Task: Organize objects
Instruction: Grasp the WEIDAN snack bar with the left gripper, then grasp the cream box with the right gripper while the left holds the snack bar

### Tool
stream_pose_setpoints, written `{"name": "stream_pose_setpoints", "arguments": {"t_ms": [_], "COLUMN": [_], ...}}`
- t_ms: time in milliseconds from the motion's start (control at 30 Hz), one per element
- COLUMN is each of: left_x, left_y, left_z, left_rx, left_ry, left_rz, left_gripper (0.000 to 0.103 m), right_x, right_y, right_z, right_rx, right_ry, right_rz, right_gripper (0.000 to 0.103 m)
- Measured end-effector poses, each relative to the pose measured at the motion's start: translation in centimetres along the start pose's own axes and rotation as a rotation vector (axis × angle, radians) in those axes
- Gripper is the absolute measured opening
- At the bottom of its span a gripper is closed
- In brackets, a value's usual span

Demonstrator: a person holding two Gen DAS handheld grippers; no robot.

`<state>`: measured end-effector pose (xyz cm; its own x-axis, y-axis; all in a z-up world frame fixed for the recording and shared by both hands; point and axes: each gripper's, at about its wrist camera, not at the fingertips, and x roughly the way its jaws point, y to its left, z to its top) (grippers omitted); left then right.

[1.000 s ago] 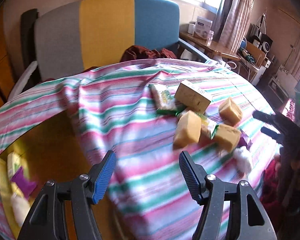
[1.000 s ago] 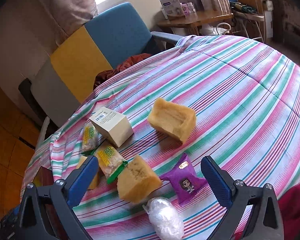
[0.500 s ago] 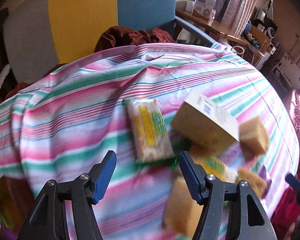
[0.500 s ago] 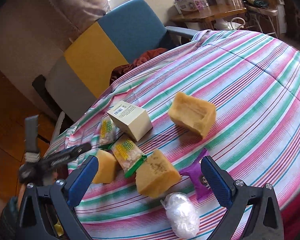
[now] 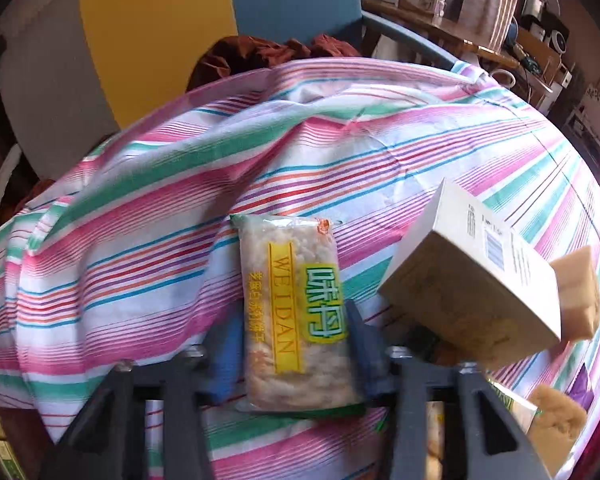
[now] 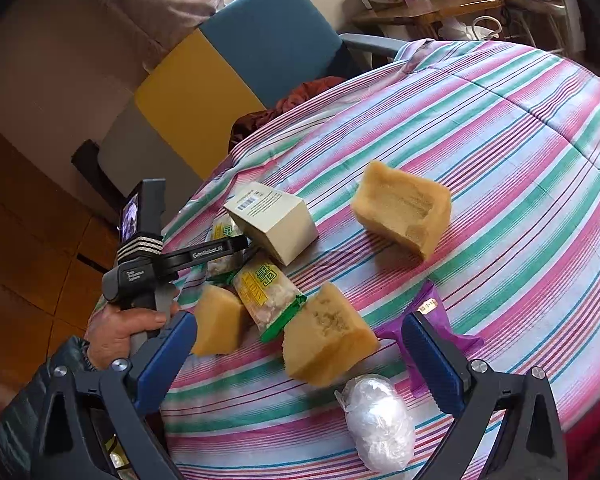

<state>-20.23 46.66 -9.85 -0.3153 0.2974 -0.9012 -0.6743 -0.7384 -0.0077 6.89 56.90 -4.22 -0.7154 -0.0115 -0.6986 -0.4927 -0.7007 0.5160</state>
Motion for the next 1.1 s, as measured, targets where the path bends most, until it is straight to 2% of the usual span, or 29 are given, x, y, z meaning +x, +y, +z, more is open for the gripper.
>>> {"name": "stream_pose_setpoints", "arguments": {"t_ms": [200,467,600,700,867,1100], "left_x": [-2.3,-5.2,-5.9,-6.2,-6.3,-6.3], "left_y": [2.4,3.3,3.1,3.0,3.9,4.2], "left_z": [-4.2,-9.9,-11.7,-12.5,-12.7,-12.8], "left_rx": [-0.054,-0.127,-0.130,-0.114,-0.176,-0.195], "left_ry": [0.007,0.009,-0.006,-0.024,-0.029,-0.042], "left_rz": [-0.007,0.001,-0.008,-0.007,-0.058,-0.081], "left_gripper": [0.043,0.043,0.043,0.043,0.043,0.043], "right_x": [0.0,0.5,0.8,1.6,5.6,12.9], "right_y": [0.6,0.8,2.3,5.0,7.8,9.0], "right_z": [-0.2,-0.4,-0.4,1.1,4.4,8.4], "right_rx": [-0.042,-0.072,-0.129,-0.236,-0.381,-0.510], "right_ry": [-0.002,0.029,0.069,0.083,0.124,0.210], "right_rz": [-0.029,-0.087,-0.075,-0.080,-0.128,-0.231], "right_gripper": [0.103,0.103,0.103,0.103,0.103,0.103]}}
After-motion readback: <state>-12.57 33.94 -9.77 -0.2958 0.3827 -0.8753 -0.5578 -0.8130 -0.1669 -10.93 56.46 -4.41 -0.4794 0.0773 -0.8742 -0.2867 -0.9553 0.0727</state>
